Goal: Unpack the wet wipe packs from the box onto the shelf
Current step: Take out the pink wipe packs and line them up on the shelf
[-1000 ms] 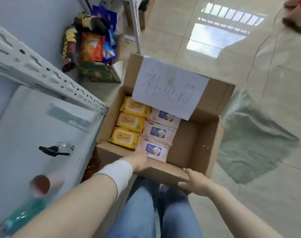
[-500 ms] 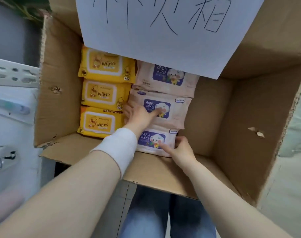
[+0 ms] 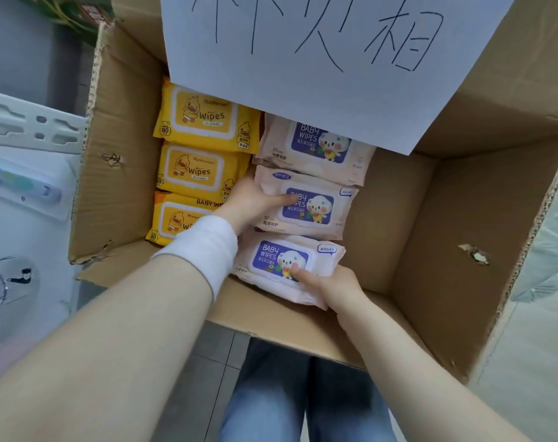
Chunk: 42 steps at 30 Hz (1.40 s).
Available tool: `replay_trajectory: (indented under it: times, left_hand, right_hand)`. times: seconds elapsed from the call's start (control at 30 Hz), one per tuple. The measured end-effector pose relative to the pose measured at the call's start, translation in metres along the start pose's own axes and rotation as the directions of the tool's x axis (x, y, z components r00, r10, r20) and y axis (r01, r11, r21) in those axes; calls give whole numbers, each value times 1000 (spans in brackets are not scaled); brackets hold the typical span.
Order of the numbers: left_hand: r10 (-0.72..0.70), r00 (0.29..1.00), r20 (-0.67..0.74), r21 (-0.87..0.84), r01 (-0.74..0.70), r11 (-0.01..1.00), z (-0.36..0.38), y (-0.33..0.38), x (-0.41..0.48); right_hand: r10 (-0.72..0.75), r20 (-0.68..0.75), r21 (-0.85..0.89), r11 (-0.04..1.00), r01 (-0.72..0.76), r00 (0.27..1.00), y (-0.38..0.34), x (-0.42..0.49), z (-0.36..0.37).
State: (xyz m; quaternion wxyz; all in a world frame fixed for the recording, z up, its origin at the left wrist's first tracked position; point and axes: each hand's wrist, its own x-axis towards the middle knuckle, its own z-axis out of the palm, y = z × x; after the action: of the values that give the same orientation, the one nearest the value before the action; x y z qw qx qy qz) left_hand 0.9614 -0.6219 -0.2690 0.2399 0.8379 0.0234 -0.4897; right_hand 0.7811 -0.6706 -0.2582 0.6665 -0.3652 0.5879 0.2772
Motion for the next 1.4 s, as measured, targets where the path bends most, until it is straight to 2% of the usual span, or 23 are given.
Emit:
replay_trajectory:
  times: [0.13,0.23,0.3,0.43,0.53,0.6,0.73,0.87,0.97,1.07,1.13,1.23,1.4]
  left_hand:
    - [32,998,-60,-122,-39,992,-7,-6,-27]
    - [67,993,-98,-190,-85,978,-17,-10,-66]
    - [83,983,-161,-266,-124,956,-30,-15,-101]
    - [87,954,-285,-454,-214,865,-79,-32,-199]
    - [183,877,-445,-517,-419,746,-116,-54,-293]
    - [199,796,-572,-546,-551,631,-139,-76,-358]
    - [196,634,-748,-473,-717,512,-181,-125,-491]
    - [177,474,-862,-348,-809,473,-229,-181,-612]
    - [125,368,-921,-281,-854,438,-262,-239,-682]
    - [19,305,-952,-270,-869,415,-287,-312,-732]
    - [-36,268,-963,-258,-868,425,-301,-363,-760]
    - [-132,278,-952,-307,-834,459,-327,-441,-802]
    - [-249,221,-943,-316,-826,466,-379,-551,-827]
  right_hand:
    - [-3,-82,-5,1000,3,997,8,-33,-30]
    - [-81,-140,-39,996,77,987,11,-77,-59]
    - [-133,-127,-38,991,129,983,13,-110,-77]
    - [-255,21,-102,961,256,967,13,-184,-84]
    - [-370,187,-124,910,395,910,15,-239,-66]
    - [-417,300,-138,871,472,858,19,-277,-45]
    - [-474,475,-161,781,603,741,33,-363,0]
    - [-495,631,-157,672,724,597,51,-451,61]
    - [-461,719,-200,580,790,521,69,-499,111]
    - [-426,784,-243,458,855,451,95,-536,170]
    - [-421,811,-216,429,877,406,119,-556,218]
    - [-417,839,-177,400,899,350,155,-583,291]
    - [-437,846,-207,256,944,304,190,-595,413]
